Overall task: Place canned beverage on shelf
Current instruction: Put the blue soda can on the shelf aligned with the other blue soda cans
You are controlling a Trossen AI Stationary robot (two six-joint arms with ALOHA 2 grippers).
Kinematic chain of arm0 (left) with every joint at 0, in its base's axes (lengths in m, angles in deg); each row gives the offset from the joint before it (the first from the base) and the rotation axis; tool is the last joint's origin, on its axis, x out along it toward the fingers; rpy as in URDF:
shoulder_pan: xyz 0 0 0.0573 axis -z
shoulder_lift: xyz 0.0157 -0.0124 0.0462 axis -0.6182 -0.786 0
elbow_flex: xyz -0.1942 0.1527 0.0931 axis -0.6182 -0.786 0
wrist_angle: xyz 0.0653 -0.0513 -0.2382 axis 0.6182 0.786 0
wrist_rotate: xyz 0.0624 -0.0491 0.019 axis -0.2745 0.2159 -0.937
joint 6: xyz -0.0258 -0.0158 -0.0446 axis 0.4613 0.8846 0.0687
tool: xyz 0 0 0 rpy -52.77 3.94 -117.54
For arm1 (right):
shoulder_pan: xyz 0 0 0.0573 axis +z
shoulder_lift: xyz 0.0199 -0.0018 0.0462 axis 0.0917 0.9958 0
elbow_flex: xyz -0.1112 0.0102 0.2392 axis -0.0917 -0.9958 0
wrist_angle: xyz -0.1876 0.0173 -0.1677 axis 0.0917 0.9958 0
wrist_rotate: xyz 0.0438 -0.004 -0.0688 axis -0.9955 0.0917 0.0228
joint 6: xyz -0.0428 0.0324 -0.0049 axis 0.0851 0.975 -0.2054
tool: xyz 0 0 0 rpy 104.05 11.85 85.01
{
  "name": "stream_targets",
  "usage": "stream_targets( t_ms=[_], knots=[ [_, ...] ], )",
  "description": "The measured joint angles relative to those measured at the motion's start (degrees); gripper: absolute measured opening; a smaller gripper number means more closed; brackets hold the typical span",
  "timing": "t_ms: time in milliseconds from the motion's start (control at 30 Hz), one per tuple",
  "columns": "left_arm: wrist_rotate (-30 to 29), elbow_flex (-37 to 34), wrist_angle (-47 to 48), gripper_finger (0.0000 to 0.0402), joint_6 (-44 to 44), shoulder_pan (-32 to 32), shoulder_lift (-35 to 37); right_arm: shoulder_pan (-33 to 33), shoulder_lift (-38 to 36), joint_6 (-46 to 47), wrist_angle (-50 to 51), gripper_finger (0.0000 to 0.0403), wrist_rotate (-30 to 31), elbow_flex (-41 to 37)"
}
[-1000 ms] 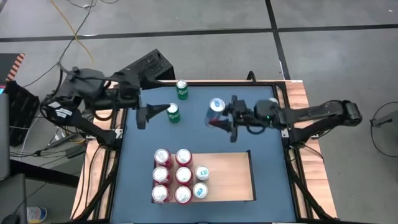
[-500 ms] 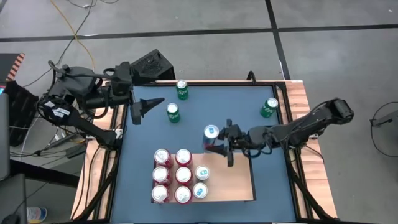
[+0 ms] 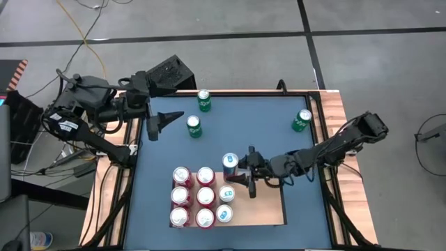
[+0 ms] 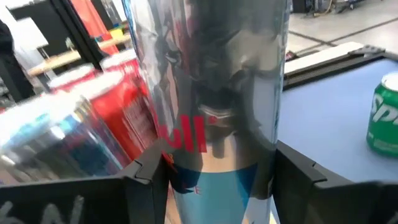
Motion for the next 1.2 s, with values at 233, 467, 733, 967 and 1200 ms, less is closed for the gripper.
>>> stream_targets(
  t_ms=[233, 467, 733, 967, 1200],
  knots=[
    [0.09, -0.02, 0.46, 0.0352, -0.58, 0.00, -0.02, 0.02, 0.96, -0.08, -0.48, 0.0203, -0.48, 0.02],
    [0.09, -0.02, 0.46, 0.0352, -1.29, -0.01, -0.02, -0.60, 0.98, -1.50, -0.76, 0.0213, -4.76, -0.68],
    [-0.51, -0.02, 0.46, 0.0352, -1.31, -0.02, -0.02, -0.98, 0.98, -4.91, -0.23, 0.0225, -6.36, -0.68],
    [-1.11, -0.02, 0.44, 0.0352, -1.27, -0.02, -0.02, -0.98, 1.30, -8.11, -0.41, 0.0225, -6.42, -0.68],
    [-1.51, -0.02, 0.24, 0.0352, -1.20, -0.04, -0.04, -1.26, 3.65, -8.82, -12.17, 0.0226, -6.16, -4.06]
  ],
)
